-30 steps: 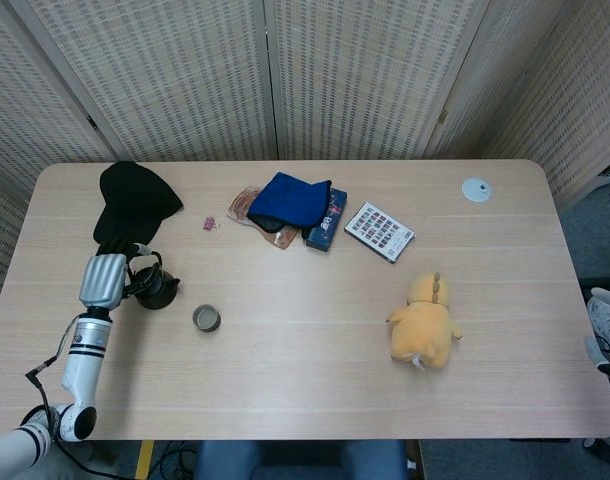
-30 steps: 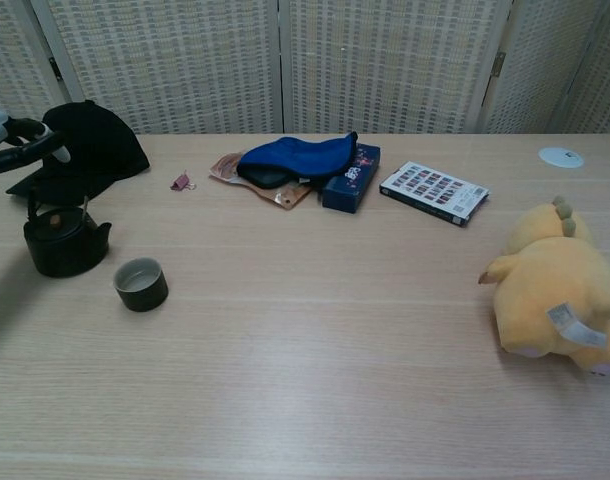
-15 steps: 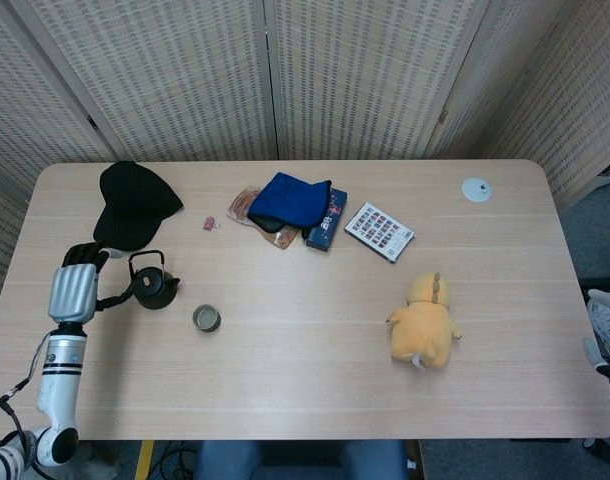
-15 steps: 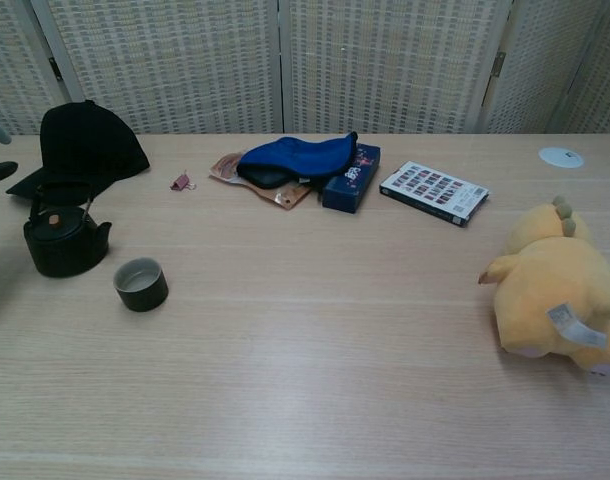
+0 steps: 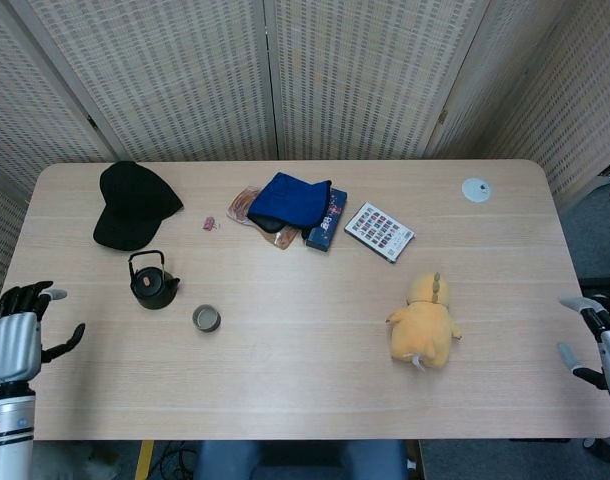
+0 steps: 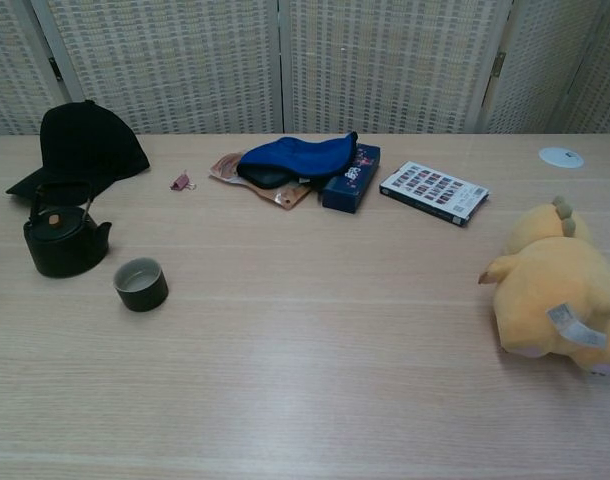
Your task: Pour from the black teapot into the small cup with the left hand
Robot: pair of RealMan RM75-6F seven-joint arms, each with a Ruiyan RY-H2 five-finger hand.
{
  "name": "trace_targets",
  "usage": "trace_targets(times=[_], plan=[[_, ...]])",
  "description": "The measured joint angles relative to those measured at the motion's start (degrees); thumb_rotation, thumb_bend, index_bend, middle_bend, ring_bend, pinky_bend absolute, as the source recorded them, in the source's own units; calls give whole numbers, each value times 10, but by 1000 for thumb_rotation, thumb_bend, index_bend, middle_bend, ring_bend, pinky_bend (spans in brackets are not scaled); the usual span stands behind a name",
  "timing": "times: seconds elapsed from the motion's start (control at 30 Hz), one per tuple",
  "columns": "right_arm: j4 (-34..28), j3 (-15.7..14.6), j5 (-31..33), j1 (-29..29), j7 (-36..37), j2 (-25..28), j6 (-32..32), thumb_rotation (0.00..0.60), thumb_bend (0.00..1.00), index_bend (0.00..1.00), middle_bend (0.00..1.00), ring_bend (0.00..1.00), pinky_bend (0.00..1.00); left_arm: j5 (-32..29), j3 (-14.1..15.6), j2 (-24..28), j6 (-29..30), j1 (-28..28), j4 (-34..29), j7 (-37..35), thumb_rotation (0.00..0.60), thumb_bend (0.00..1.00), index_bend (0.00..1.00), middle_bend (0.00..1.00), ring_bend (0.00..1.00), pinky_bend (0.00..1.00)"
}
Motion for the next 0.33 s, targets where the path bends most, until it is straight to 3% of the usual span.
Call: trace_targets(times=[0.33], plan=[[-7, -11, -35, 19, -8, -9, -15, 600, 301, 249, 284, 183, 158, 55, 50, 29, 45, 55, -60, 25, 489, 261, 328, 201, 161, 94]])
